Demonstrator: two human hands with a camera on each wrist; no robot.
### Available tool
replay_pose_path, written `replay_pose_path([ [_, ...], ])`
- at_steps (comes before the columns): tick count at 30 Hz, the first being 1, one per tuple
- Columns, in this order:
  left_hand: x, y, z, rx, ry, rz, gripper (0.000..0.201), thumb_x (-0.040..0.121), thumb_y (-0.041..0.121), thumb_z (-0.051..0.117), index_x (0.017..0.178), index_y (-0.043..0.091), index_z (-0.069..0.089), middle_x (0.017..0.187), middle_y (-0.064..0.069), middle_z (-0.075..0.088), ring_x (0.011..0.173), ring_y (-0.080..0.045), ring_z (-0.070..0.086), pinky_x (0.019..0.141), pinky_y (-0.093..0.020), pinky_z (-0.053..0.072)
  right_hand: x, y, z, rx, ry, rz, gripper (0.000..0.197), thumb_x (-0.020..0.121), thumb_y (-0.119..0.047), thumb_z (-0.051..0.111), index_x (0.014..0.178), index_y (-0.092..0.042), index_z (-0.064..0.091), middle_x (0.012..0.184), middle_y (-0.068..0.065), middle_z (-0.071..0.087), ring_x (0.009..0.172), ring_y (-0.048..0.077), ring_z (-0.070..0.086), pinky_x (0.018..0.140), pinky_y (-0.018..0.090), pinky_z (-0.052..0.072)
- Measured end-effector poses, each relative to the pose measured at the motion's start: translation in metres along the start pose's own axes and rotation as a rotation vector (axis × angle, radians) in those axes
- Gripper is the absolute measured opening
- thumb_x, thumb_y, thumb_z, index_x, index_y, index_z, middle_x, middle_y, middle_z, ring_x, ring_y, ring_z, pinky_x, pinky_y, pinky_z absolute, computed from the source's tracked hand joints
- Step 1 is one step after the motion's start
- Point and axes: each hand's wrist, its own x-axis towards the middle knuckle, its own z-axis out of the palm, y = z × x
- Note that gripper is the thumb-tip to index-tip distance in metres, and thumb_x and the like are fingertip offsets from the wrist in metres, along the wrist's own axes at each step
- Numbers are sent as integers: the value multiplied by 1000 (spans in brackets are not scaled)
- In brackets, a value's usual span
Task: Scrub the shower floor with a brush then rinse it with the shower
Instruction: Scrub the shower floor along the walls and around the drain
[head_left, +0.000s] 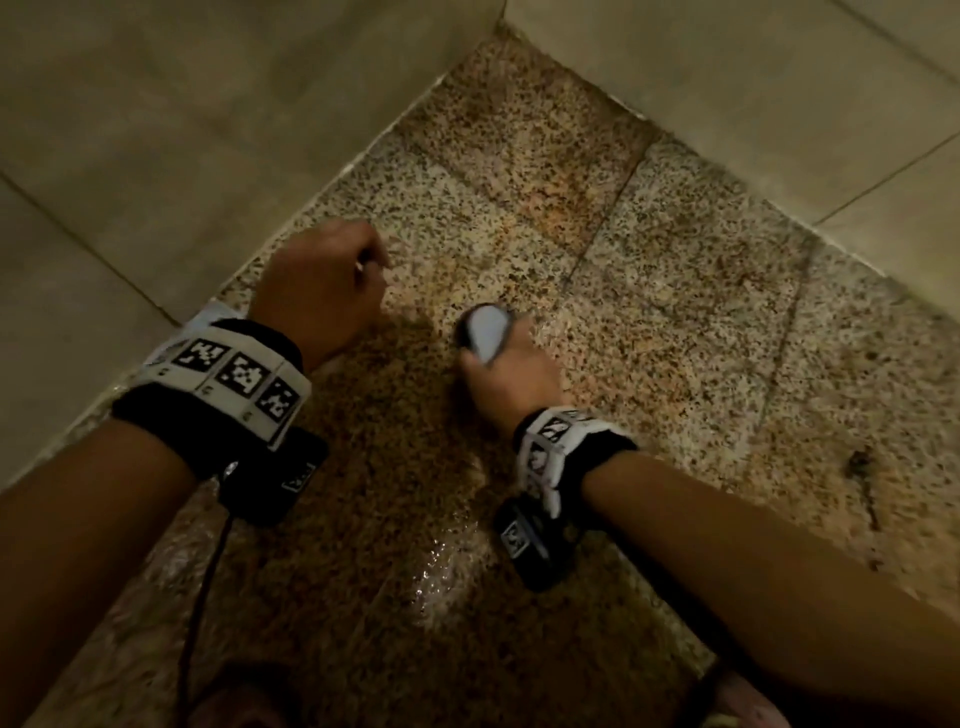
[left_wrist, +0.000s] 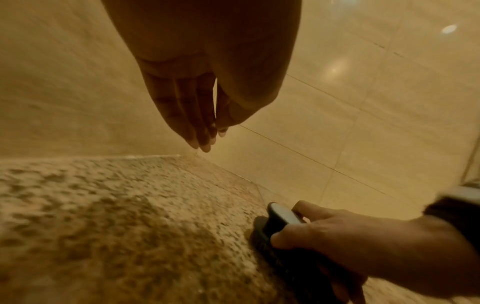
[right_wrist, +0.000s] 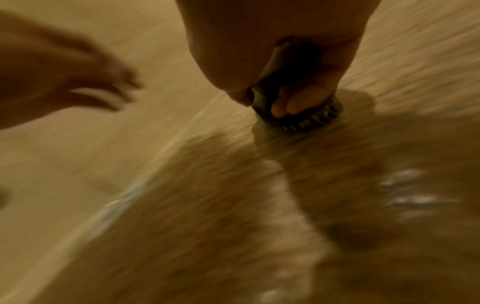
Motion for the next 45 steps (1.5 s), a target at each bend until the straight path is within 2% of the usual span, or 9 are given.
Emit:
replay_pose_path([
  [5,-4,-4,1,24,89,-6,12,77,2,55,83,4,65,82,-15,65,72,-33,60,68,-36,45,-12,-42,27,173,-260,-149,82,87,-48,62,149,-23,14,121,15,60,95,35,62,70,36,50],
  [11,-1,2,21,14,7,22,12,80,2,55,85,5,66,87,-15,65,78,-33,60,72,-35,44,7,53,-45,99,115,299,83,88,-56,55,147,-13,17,123,20,59,107,38,59,76,32,41],
  [14,2,0,19,-4,13,24,13,80,2,55,85,6,65,87,-14,65,78,-33,60,73,-34,44,-8,58,-43,62,104,352,83,88,-55,56,147,-13,16,127,25,53,110,42,56,81,37,44],
  [20,-6,-22,-5,14,66,-41,15,80,2,52,86,6,65,87,-13,66,77,-31,60,73,-32,43,-30,-15,20,181,-71,100,86,89,-48,59,152,-21,7,129,24,52,114,41,54,84,38,45],
  [29,-33,-45,-59,75,29,-349,15,86,12,50,95,14,62,94,-9,63,88,-27,58,78,-30,42,-4,-98,64,248,-270,-96,90,91,-48,57,152,-13,1,134,23,49,103,41,60,52,30,44],
  [33,-58,-55,-74,104,74,-399,12,85,13,50,91,18,59,92,-8,64,87,-27,58,80,-34,46,8,-112,44,320,-303,-225,75,85,-44,66,141,-13,27,115,10,56,95,34,61,69,41,53],
  [38,-68,-67,-73,128,32,-419,12,87,12,50,93,16,59,89,-2,59,86,-21,55,77,-25,37,16,-91,-11,-311,-442,-690,57,77,-35,74,125,-26,44,110,4,60,100,29,59,74,35,47],
  [42,-68,-62,-66,122,32,-291,13,85,6,51,92,10,62,89,-6,61,80,-21,55,73,-25,39,-6,-69,-1,-778,-717,-963,75,72,-50,77,136,-36,41,119,-5,61,106,22,59,83,34,48],
  [45,-71,-58,-59,106,-1,-266,14,83,7,51,92,11,62,93,-7,64,84,-26,59,76,-35,49,-12,-75,25,-915,-683,-1125,82,79,-46,73,147,-32,30,129,4,58,113,29,56,86,35,45],
])
